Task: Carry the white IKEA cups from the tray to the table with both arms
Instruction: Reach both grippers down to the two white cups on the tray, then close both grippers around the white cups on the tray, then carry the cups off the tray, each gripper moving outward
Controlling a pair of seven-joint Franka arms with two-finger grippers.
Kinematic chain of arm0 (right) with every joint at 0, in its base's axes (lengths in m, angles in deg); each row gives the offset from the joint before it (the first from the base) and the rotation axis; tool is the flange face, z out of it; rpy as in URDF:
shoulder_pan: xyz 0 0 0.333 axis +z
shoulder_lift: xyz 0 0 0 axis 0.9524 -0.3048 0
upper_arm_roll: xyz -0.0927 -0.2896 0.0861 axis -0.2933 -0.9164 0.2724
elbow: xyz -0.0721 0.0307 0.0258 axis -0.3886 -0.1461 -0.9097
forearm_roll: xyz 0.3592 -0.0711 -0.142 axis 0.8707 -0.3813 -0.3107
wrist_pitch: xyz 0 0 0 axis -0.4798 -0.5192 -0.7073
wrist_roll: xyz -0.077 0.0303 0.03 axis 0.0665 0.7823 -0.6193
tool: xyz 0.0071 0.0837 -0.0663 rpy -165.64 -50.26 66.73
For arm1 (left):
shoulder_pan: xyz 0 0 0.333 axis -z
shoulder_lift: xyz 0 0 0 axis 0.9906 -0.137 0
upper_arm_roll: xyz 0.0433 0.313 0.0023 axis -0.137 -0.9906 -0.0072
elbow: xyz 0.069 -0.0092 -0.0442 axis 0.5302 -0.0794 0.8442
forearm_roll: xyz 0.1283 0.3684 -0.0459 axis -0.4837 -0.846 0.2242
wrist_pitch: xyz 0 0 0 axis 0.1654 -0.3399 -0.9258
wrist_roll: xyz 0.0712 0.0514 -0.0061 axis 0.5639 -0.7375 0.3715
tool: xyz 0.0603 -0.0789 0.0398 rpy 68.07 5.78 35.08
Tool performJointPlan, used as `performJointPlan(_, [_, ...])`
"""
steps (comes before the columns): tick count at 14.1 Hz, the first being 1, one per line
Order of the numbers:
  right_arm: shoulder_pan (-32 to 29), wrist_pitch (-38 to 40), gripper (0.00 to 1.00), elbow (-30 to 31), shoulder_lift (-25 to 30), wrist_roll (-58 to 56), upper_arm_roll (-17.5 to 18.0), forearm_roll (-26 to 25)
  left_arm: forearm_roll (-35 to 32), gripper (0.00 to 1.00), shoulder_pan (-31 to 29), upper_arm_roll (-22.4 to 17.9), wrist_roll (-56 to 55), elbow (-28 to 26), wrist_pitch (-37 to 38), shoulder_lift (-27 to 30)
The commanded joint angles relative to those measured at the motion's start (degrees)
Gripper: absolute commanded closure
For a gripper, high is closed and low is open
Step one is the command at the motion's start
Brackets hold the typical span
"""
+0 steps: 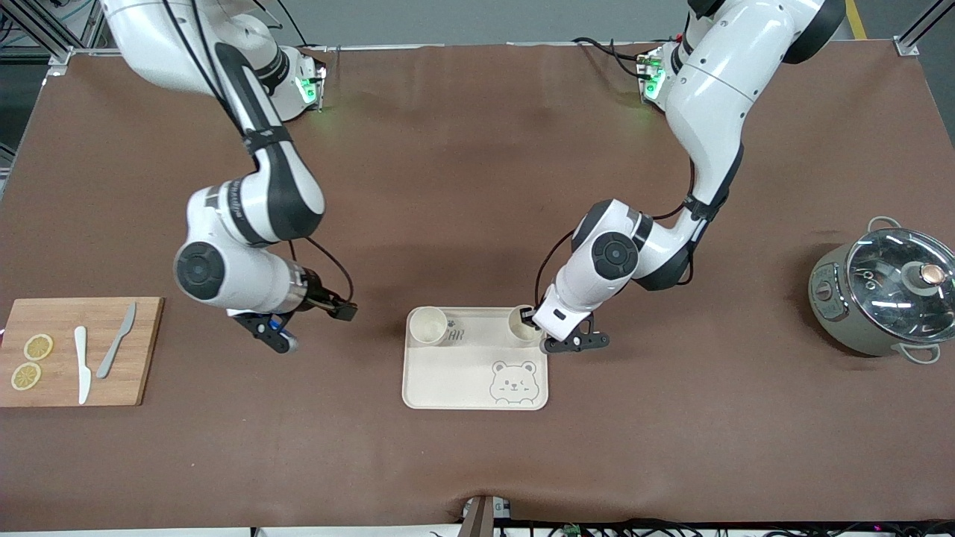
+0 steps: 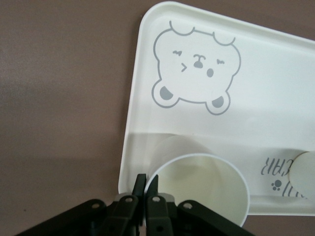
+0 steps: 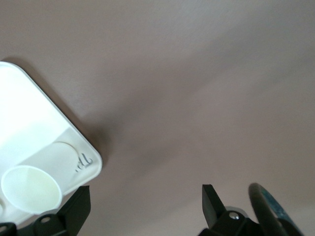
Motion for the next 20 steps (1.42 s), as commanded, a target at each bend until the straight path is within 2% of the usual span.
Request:
performJointPlan(1, [3.5, -3.4, 0.0, -4.8, -5.0, 8.4, -0.4, 1.1, -1.7, 1.0, 0.3, -0.6, -0.4, 1.0, 0.0, 1.3])
performJointPlan(5, [5.8, -11.4, 0.0, -6.6, -8.9, 13.4, 0.9, 1.9, -1.6, 1.0, -1.0, -0.6, 0.0, 0.9, 0.5, 6.4])
performJointPlan(7, [6.2, -11.6, 0.0, -6.7, -9.0, 13.9, 2.4, 7.1, -1.6, 1.0, -2.6, -0.6, 0.0, 0.8, 3.5, 8.9])
performJointPlan(9, [6.7, -11.5, 0.0, -6.6, -9.0, 13.4, 2.4, 7.8, -1.6, 1.0, -4.9, -0.6, 0.3, 0.7, 5.8, 11.6])
performJointPlan(10, [6.7, -11.5, 0.09, -6.6, -9.6, 13.3, 2.4, 7.8, -1.6, 1.0, -6.0, -0.6, 1.8, 0.8, 7.0, 12.7])
performJointPlan(14, [6.7, -11.5, 0.65, -6.6, -11.4, 13.2, 2.4, 7.6, -1.6, 1.0, -10.1, -0.6, 5.3, 0.7, 11.8, 16.3])
performJointPlan(15, [6.6, -11.5, 0.71, -6.5, -11.4, 13.3, 2.4, 7.8, -1.6, 1.0, -11.1, -0.7, 5.4, 0.7, 13.6, 16.8])
performJointPlan(16, [6.6, -11.5, 0.93, -6.6, -11.4, 13.4, 2.4, 8.0, -1.6, 1.0, -12.9, -0.7, 5.8, 0.5, 15.0, 17.0])
performJointPlan(17, [6.2, -11.2, 1.0, -6.6, -11.4, 13.3, 2.4, 8.1, -1.6, 1.0, -15.2, -0.5, 6.7, 0.0, 16.0, 17.3])
performJointPlan(19, [5.3, -10.7, 1.0, -7.0, -11.0, 13.5, 2.5, 9.4, -1.6, 1.0, -17.9, -0.6, 9.6, -1.9, 17.5, 17.1])
performJointPlan(20, [5.2, -10.6, 1.0, -8.0, -10.8, 13.6, 2.5, 11.7, -1.6, 1.0, -19.7, -0.6, 9.9, -2.5, 17.5, 16.7])
